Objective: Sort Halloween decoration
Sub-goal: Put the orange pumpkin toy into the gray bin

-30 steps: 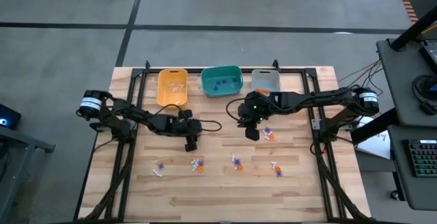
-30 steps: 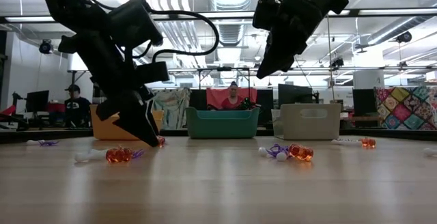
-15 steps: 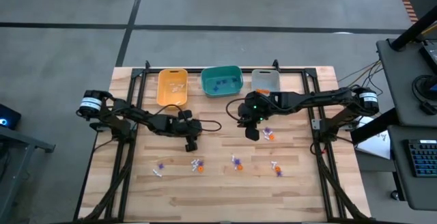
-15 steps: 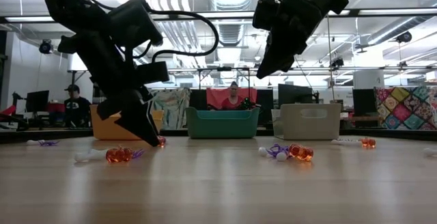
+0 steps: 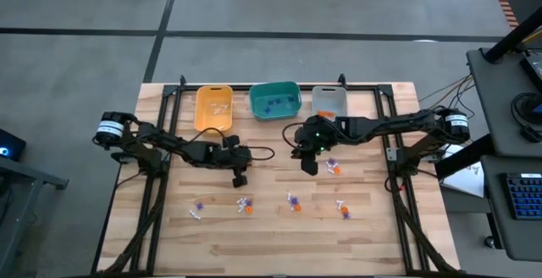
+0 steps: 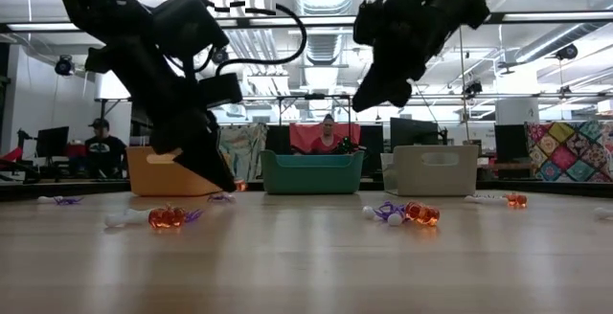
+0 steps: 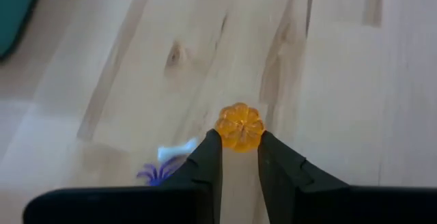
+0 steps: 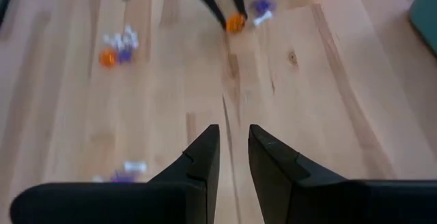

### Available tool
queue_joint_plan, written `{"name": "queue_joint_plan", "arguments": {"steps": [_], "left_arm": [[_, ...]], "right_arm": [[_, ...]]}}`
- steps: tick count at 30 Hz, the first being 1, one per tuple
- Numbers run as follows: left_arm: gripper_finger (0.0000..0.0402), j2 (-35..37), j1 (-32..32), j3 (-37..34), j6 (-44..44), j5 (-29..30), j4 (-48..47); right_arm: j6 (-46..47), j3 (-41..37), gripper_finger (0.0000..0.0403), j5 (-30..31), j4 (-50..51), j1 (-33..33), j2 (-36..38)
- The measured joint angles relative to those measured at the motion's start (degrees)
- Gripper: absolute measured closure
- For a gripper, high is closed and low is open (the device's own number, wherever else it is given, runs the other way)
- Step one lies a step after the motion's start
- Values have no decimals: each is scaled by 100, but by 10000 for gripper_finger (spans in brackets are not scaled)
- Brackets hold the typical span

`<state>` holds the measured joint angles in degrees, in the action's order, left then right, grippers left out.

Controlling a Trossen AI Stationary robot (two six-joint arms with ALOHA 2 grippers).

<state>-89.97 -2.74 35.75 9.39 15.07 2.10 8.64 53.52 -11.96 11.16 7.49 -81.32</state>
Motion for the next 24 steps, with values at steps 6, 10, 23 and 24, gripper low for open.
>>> {"name": "queue_joint_plan", "arguments": {"steps": [6, 10, 23, 24], "left_arm": [[354, 2, -6, 2, -36, -4, 542], [354, 2, -9, 2, -35, -9, 936], [354, 2, -7, 11, -169, -1, 1682], [354, 2, -7, 11, -171, 22, 1690]], "right_arm": [[1500, -383, 334, -4, -1723, 17, -514], [1919, -248, 315, -9, -2033, 75, -977], [2009, 599, 229, -199, -2058, 114, -1922], [2006, 643, 227, -200, -2089, 114, -1950]]}}
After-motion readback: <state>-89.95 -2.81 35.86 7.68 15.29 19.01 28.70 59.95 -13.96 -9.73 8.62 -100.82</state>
